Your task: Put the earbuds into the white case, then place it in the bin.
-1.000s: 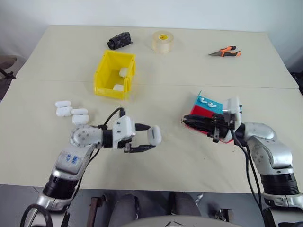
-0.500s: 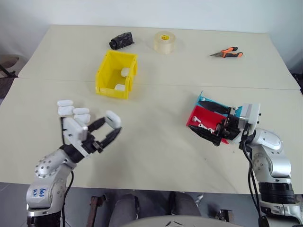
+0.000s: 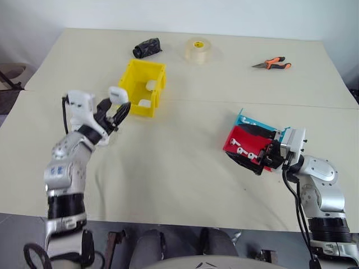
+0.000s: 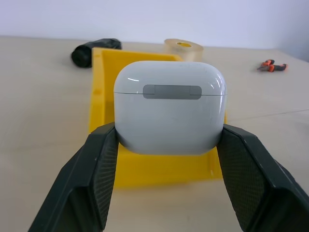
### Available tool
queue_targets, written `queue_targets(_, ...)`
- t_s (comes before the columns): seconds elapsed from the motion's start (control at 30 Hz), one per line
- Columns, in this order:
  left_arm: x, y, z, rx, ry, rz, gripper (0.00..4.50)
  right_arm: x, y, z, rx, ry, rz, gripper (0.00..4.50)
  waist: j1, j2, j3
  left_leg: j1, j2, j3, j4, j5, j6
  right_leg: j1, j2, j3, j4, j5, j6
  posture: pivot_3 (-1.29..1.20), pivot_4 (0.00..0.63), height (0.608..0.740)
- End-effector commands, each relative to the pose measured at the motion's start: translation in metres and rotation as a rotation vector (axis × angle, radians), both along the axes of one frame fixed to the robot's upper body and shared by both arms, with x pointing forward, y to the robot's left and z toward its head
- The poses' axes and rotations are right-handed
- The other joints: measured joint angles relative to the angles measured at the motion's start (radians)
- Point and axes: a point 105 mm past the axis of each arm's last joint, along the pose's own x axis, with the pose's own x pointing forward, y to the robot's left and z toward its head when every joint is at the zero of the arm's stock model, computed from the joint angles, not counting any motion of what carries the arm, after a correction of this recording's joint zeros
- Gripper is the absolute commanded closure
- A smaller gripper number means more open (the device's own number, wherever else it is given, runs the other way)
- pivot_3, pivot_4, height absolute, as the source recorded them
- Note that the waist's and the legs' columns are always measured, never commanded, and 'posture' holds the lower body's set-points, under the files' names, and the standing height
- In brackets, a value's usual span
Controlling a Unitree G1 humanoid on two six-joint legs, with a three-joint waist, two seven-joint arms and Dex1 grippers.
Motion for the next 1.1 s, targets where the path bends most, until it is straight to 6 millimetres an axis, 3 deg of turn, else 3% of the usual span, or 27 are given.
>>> queue_targets(0.03, 0.021, -0.001, 0.009, 0.038, -0.023, -0.017, 1.78, -0.005, 0.005, 0.01, 0.001, -0.037, 0.011, 0.02, -0.003, 0.0, 0.0, 0.0, 0.0, 0.0, 0.0, 0.0, 0.0, 0.0, 0.0, 0.0, 0.0, 0.0, 0.0, 0.0, 0.15, 0.74)
queue_targets(0.17, 0.039, -0.007, 0.013, 0.066, -0.008, -0.041, 1.78, -0.007, 0.011, 0.011, 0.008, -0.034, 0.014, 0.02, -0.014, 0.0, 0.0, 0.0, 0.0, 0.001, -0.001, 0.0, 0.0, -0.001, 0.0, -0.001, 0.0, 0.0, 0.0, 0.0, 0.15, 0.74)
queue_targets(0.2, 0.041, -0.009, 0.013, 0.073, -0.009, -0.049, 1.04, -0.008, 0.012, 0.011, 0.011, -0.034, 0.012, 0.0, -0.018, 0.0, 0.0, 0.0, 0.0, 0.001, -0.001, 0.0, 0.0, -0.001, 0.0, -0.001, 0.0, 0.0, 0.0, 0.0, 0.15, 0.74)
queue_targets(0.3, 0.043, -0.013, 0.013, 0.101, -0.011, -0.062, 0.17, -0.009, 0.014, 0.01, 0.017, -0.03, 0.007, 0.0, -0.024, 0.0, 0.0, 0.0, 0.0, 0.0, -0.001, 0.0, 0.0, -0.001, 0.0, -0.001, 0.0, 0.0, 0.0, 0.0, 0.15, 0.74)
queue_targets(0.4, 0.039, -0.015, 0.014, 0.109, -0.023, -0.086, 0.02, -0.01, 0.014, 0.009, 0.018, -0.025, 0.002, 0.0, -0.024, 0.0, 0.0, 0.0, 0.0, 0.0, -0.001, 0.0, 0.0, -0.001, 0.0, -0.001, 0.0, 0.0, 0.0, 0.0, 0.15, 0.74)
queue_targets(0.5, 0.018, -0.019, 0.019, 0.141, -0.075, -0.191, 0.02, -0.01, 0.012, 0.008, 0.015, -0.021, -0.007, 0.0, -0.026, 0.0, 0.0, 0.0, 0.0, 0.0, -0.001, 0.0, 0.0, -0.001, 0.0, 0.0, 0.001, 0.0, 0.0, 0.0, 0.15, 0.74)
queue_targets(0.6, -0.017, -0.022, 0.022, 0.204, -0.132, -0.338, 0.02, -0.009, 0.007, 0.007, 0.006, -0.016, -0.018, 0.0, -0.032, 0.0, 0.0, 0.0, 0.0, 0.0, -0.001, 0.0, 0.0, -0.001, 0.0, 0.0, 0.001, 0.0, 0.0, 0.0, 0.15, 0.74)
queue_targets(0.83, -0.09, 0.0, -0.012, 0.477, -0.099, -0.481, 0.02, -0.005, -0.009, -0.005, -0.057, 0.049, -0.001, 0.0, -0.044, 0.0, 0.0, 0.001, 0.001, 0.0, -0.002, 0.0, 0.0, -0.001, 0.0, 0.001, 0.001, 0.0, 0.0, 0.0, 0.15, 0.74)
queue_targets(0.97, -0.108, 0.013, -0.034, 0.574, -0.084, -0.458, 0.02, -0.007, -0.018, -0.014, -0.113, 0.11, 0.045, 0.0, -0.033, 0.0, 0.0, 0.0, 0.001, 0.0, -0.001, 0.0, 0.0, -0.001, 0.0, 0.001, 0.0, 0.0, 0.0, 0.0, 0.15, 0.74)
queue_targets(1.1, -0.108, 0.014, -0.038, 0.578, -0.108, -0.43, 0.02, -0.011, -0.029, -0.02, -0.177, 0.115, 0.061, 0.0, -0.018, 0.0, 0.0, 0.0, 0.001, 0.001, -0.001, 0.0, 0.0, -0.001, 0.0, 0.002, 0.0, 0.0, 0.0, 0.0, 0.15, 0.74)
